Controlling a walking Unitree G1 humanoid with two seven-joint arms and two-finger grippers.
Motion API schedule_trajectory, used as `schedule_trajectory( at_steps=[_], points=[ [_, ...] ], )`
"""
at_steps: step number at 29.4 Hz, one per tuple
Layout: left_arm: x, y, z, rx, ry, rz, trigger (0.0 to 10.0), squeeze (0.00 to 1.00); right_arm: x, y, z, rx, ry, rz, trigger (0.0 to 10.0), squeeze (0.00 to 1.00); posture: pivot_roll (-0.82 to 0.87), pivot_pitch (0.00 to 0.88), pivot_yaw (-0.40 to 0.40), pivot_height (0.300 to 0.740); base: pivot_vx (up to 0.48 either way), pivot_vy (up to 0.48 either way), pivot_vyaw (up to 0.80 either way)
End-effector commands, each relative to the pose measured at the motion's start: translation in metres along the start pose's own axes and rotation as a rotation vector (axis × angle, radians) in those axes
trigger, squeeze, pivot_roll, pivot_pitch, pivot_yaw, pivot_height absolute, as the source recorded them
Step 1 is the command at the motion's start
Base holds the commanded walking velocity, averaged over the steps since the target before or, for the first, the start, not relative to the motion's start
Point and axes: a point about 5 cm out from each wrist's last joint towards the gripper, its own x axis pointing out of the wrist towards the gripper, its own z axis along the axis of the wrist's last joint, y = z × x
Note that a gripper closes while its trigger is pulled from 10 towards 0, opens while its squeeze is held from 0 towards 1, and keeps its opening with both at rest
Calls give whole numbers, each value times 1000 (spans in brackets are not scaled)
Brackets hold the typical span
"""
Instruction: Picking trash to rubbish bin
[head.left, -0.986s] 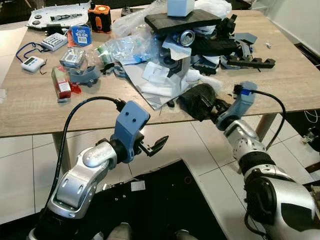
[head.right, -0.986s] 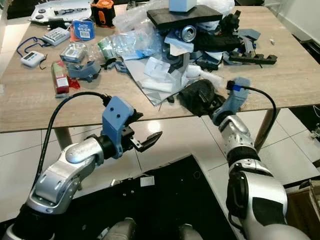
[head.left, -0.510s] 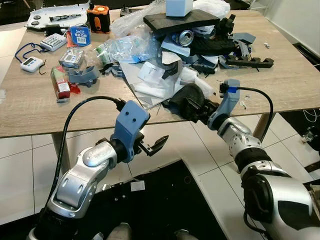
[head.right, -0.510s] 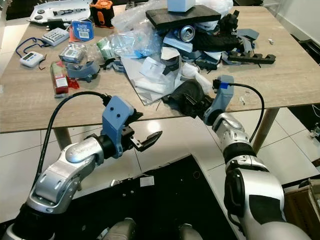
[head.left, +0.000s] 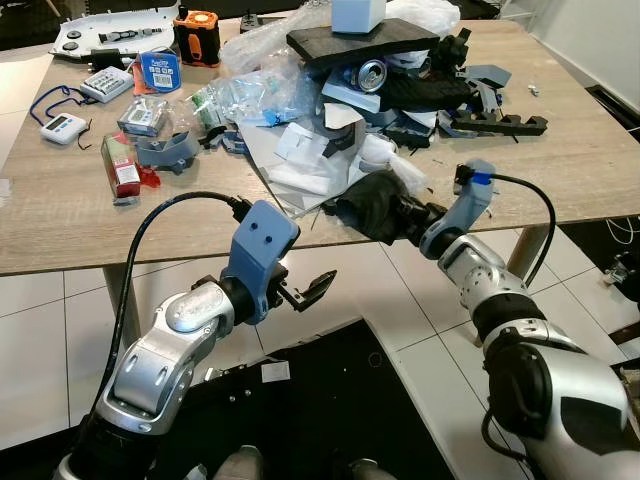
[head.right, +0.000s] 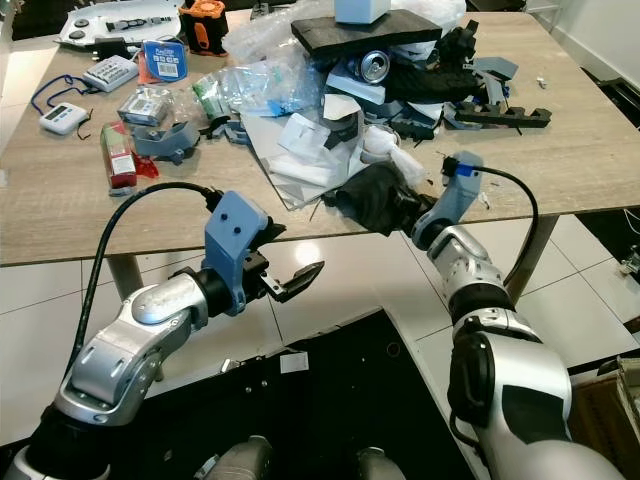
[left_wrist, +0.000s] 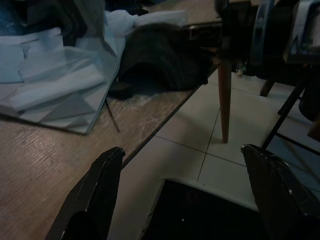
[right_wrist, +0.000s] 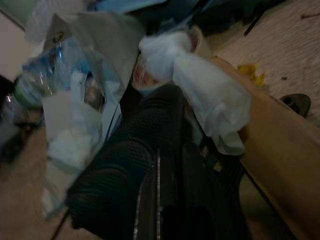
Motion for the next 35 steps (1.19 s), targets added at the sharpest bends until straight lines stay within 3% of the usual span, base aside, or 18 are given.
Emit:
schedule_trajectory(
  at_steps=[1,2,5,10,22,30,32,35],
  points=[
    [1,-2,-2,-1,3,-5,10000,0,-3,-6,-1,52,0,-29,0,0,362,236,-22,740,0,0,0],
    [1,-1,-1,0,2,-4,10000,0,-1,-5,7,130,-47,-19,0,0,363,234,-23,740,0,0,0],
    [1,-1,-1,1,2,-4,10000,0,-1,-4,10,161,-64,-13,0,0,363,234,-23,740,0,0,0],
    [1,-1,-1,1,-1,-4,10000,0,3,3,31,300,-169,47,0,0,362,232,-22,740,0,0,0],
    [3,0,1,4,-10,-5,10000,0,6,20,87,486,-362,204,0,0,354,225,-25,740,0,0,0],
    [5,1,2,7,-19,-1,10000,0,5,29,113,534,-445,288,0,0,347,216,-30,740,0,0,0],
    [6,1,2,7,-24,2,10000,0,3,35,125,518,-478,334,0,0,335,207,-33,740,0,0,0],
    [8,2,3,7,-38,13,10000,0,0,40,144,409,-531,347,0,0,320,197,-32,740,0,0,0]
  ],
)
